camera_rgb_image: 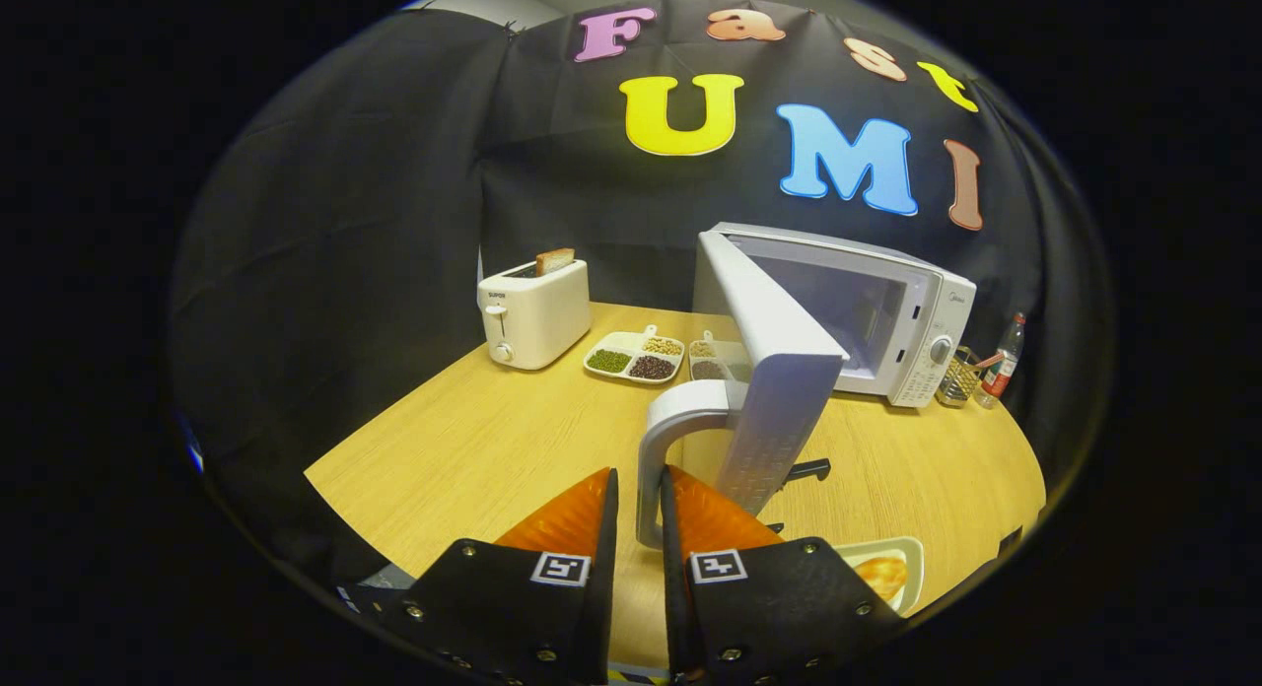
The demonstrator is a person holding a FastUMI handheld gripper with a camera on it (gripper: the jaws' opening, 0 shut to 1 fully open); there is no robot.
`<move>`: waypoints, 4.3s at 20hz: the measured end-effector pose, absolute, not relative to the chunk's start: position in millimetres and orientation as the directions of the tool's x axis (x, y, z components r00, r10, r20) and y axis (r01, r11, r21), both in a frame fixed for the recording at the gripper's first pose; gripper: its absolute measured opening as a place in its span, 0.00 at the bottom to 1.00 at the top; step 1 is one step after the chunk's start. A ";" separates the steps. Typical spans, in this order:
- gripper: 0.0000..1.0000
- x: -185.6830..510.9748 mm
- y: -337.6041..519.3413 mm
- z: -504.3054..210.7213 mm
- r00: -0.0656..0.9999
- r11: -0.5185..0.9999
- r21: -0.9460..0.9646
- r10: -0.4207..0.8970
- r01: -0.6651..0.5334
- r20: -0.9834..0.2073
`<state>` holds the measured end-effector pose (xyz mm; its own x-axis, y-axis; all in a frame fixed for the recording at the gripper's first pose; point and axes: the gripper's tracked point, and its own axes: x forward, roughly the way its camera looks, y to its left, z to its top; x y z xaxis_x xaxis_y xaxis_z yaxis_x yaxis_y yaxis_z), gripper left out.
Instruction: Open the microwave, put the food inside, and close the microwave door.
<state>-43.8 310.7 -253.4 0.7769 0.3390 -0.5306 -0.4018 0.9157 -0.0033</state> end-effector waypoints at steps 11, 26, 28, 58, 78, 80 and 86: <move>0.39 -79.7 367.6 -163.7 0.661 0.715 0.151 0.692 -0.683 -0.290; 0.97 -8.8 193.1 -129.9 0.883 0.915 0.060 0.401 -0.399 -0.246; 0.97 -4.0 170.2 -149.8 0.884 0.934 0.060 0.354 -0.353 -0.304; 0.98 -65.9 79.1 -377.0 0.547 0.981 0.019 0.123 -0.193 -0.828; 0.74 9.3 117.5 -283.5 0.719 0.940 0.210 0.341 -0.269 -0.606; 0.74 27.0 122.3 -270.2 0.732 0.933 0.229 0.359 -0.276 -0.579; 0.74 81.1 133.1 -243.5 0.768 0.920 0.270 0.388 -0.285 -0.509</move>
<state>81.1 133.1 -243.5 0.7681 0.3881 -0.5093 -0.2854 0.9195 0.2703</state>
